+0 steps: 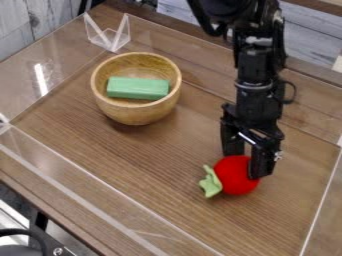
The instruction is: Move the red object to the right side of the table
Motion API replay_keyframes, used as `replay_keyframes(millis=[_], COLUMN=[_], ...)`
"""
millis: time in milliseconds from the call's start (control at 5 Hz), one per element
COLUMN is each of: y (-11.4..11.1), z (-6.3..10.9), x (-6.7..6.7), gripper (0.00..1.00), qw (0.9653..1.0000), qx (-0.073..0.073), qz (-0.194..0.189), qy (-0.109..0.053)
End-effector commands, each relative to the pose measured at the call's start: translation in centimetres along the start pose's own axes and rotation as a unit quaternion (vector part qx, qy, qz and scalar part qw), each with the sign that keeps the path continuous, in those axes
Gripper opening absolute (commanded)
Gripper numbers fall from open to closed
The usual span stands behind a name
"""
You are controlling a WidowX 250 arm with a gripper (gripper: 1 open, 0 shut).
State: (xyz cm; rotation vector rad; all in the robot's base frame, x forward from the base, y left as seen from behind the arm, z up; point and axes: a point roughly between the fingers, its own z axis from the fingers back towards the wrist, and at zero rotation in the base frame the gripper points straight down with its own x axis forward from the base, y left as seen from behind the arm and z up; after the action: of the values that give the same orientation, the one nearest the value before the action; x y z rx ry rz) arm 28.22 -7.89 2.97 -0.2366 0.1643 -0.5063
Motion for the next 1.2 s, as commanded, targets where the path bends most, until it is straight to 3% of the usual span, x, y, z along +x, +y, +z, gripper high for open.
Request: replay_keyframes(millis=[0,200,400,600,800,1000], y=[0.2,2.1,5.4,8.1,10.6,12.1], z=[4.7,8.2,11.2,13.5,14.9,15.3], x=[1.0,-0.5,-2.8,-4.3,-5.9,-8.0], gripper=[1.0,1.0,1.0,1.0,1.0,1.0], qw=[0.9978,0.9927,0.98,0.9733,0.9716,0.9667], qx=[0.035,0.059,0.079,0.094,0.102,0.109], qz=[-0.009,0.057,0.137,0.157,0.161,0.179], qy=[-0.055,-0.088,-0.122,-0.138,-0.141,-0.147])
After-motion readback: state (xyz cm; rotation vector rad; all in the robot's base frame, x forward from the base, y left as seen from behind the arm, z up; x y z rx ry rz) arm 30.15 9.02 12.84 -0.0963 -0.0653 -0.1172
